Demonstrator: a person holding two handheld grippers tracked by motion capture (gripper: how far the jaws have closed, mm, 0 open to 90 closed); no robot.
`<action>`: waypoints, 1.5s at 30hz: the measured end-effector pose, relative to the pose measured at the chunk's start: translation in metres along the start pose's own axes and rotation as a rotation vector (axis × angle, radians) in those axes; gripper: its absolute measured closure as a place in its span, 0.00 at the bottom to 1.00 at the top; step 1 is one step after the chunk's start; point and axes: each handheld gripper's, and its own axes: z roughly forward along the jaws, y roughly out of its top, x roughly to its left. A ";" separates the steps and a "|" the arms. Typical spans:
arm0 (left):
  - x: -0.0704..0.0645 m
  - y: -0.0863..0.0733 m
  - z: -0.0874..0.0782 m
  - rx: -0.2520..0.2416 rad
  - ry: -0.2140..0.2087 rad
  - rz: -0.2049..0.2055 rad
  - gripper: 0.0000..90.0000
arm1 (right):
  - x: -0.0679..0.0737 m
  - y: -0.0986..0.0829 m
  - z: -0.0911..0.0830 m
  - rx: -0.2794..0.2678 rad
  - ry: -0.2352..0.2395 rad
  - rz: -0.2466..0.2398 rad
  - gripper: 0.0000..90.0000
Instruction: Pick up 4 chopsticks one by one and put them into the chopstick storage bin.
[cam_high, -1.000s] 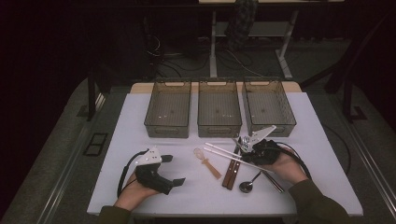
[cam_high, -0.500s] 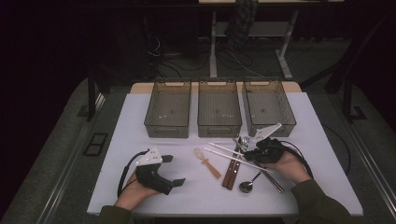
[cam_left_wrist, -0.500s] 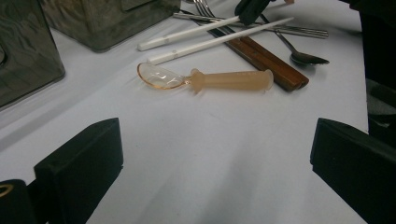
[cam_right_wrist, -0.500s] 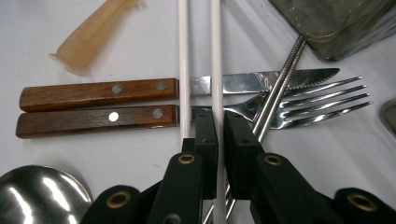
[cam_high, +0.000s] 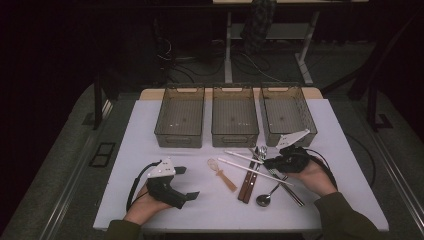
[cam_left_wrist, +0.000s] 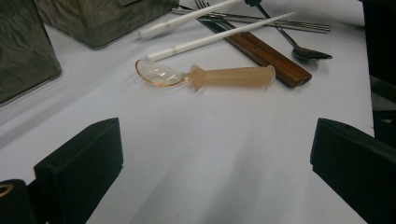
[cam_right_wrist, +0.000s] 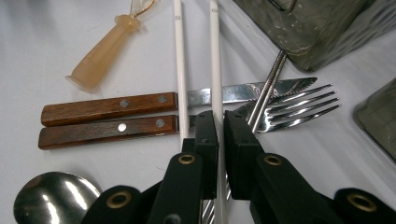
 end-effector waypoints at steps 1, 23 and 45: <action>0.000 0.000 0.000 0.000 0.000 0.001 0.01 | 0.000 0.000 -0.001 -0.002 -0.001 0.000 0.94; 0.000 0.000 0.002 0.000 -0.013 -0.002 0.01 | 0.006 0.006 -0.016 -0.077 0.002 -0.013 0.94; -0.003 -0.001 0.005 0.004 -0.015 -0.013 0.00 | 0.019 0.046 -0.014 -0.126 0.010 -0.019 0.94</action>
